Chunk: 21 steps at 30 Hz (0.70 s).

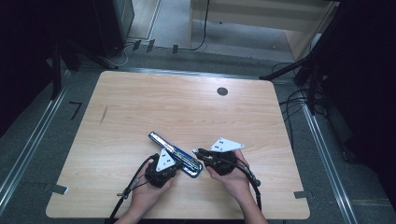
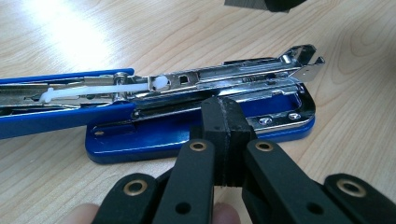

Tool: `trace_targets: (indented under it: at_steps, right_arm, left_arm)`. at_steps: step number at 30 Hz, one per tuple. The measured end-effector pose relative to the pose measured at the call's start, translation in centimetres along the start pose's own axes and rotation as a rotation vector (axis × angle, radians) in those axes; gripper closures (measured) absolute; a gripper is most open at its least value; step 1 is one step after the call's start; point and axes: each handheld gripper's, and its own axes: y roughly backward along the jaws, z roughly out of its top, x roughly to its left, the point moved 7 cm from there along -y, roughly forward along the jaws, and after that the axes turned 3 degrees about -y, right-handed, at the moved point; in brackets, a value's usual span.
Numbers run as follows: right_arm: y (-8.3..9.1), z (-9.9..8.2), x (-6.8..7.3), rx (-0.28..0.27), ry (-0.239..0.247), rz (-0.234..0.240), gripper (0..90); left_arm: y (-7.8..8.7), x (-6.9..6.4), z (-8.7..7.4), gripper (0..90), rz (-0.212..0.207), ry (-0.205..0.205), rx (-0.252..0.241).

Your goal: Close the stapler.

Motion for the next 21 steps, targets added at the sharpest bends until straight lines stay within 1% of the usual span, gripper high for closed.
trace_targets:
  at_steps: [4, 9, 10, 13, 14, 21]
  right_arm:
    - [-0.6, 0.0, 0.9, 0.008, 0.009, 0.019, 80.2]
    - [-1.0, 0.1, 1.4, 0.008, 0.015, 0.033, 80.2]
    - [-1.1, 0.1, 1.7, 0.016, 0.023, 0.041, 80.2]
    - [-1.3, 0.0, 2.0, 0.026, 0.029, 0.045, 80.2]
    - [-1.5, -0.2, 2.1, 0.039, 0.039, 0.049, 80.2]
    - [-1.9, -0.4, 2.3, 0.056, 0.048, 0.057, 80.2]
  left_arm:
    - [0.0, 0.0, 0.0, 90.0, -0.004, 0.003, -0.001]
    - [0.0, 0.0, 0.0, 90.0, -0.004, 0.003, -0.001]
    - [0.0, 0.0, 0.0, 90.0, -0.005, 0.004, 0.000]
    - [0.0, 0.0, 0.0, 90.0, -0.005, 0.004, 0.000]
    - [0.0, 0.1, 0.0, 90.0, -0.006, 0.004, 0.000]
    - [0.0, 0.1, 0.0, 90.0, -0.004, 0.010, 0.000]
